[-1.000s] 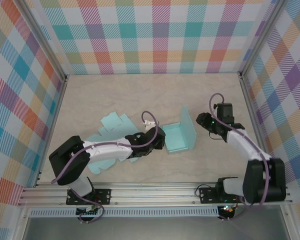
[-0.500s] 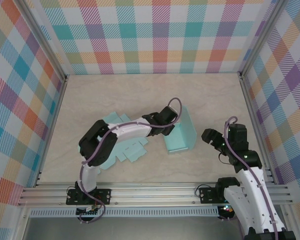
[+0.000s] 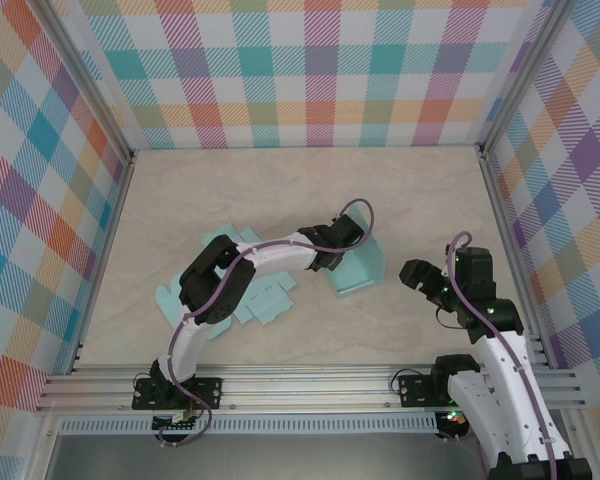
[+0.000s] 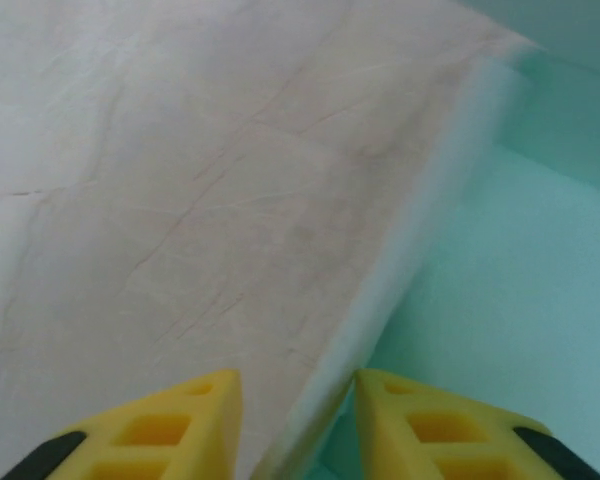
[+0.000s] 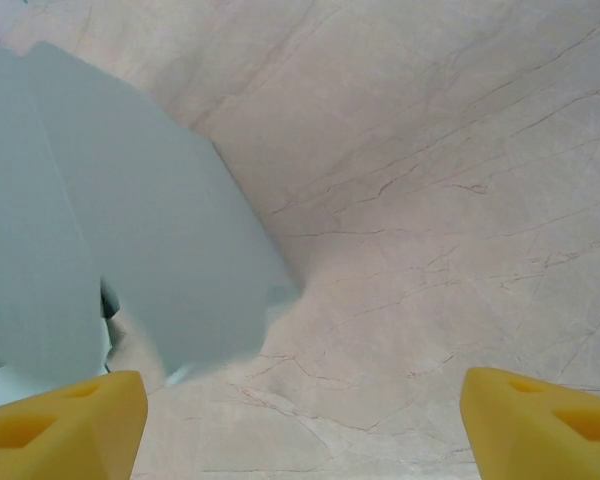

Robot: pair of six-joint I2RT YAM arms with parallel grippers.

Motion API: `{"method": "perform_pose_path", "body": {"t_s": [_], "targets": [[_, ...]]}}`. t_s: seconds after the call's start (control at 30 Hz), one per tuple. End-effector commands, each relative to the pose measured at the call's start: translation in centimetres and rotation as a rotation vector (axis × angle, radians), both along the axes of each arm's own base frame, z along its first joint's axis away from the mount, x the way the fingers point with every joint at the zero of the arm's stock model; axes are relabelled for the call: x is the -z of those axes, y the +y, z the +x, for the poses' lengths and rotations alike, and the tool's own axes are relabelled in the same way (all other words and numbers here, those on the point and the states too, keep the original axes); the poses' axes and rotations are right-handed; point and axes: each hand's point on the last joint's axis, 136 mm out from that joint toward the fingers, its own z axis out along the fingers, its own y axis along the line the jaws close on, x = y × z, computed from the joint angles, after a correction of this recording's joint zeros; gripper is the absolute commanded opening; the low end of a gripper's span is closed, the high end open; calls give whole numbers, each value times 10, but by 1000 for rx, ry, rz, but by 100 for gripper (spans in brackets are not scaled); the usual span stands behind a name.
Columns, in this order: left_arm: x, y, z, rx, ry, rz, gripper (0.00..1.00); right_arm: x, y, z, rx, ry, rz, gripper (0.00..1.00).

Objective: Fold the paper box

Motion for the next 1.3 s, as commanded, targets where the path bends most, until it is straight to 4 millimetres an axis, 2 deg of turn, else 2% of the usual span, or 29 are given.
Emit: {"method": "perform_pose_path", "body": {"t_s": [0.0,0.13,0.27,0.47,0.57,0.77,0.87,0.93,1.0,1.13,1.27], "targets": [[-11,27,2,-181,-64,4,31,-9,9,7,-41,-31,29,81],[-9,42,-11,-320,-51,-60,28,-6,12,12,-56,-21,35,79],[-9,45,-30,-379,-49,-102,29,-3,15,16,-72,-15,49,78],[-22,40,-57,-417,-59,-163,50,-4,23,25,-116,-21,64,78],[-44,39,-65,-407,-71,-215,57,-9,25,29,-141,-33,53,77],[-112,51,-75,-344,-145,-366,73,-26,32,44,-193,-99,53,73],[-134,70,-67,-330,-204,-382,78,-37,37,58,-230,-138,47,73],[-133,84,-56,-330,-191,-388,79,-43,41,69,-266,-158,21,73],[-127,89,-44,-300,-154,-420,79,-47,44,77,-297,-169,-8,72],[-124,89,-17,-197,-124,-498,79,-49,51,97,-357,-196,-76,71],[-119,87,-4,-130,-104,-462,79,-43,61,115,-427,-191,-139,71]]}}
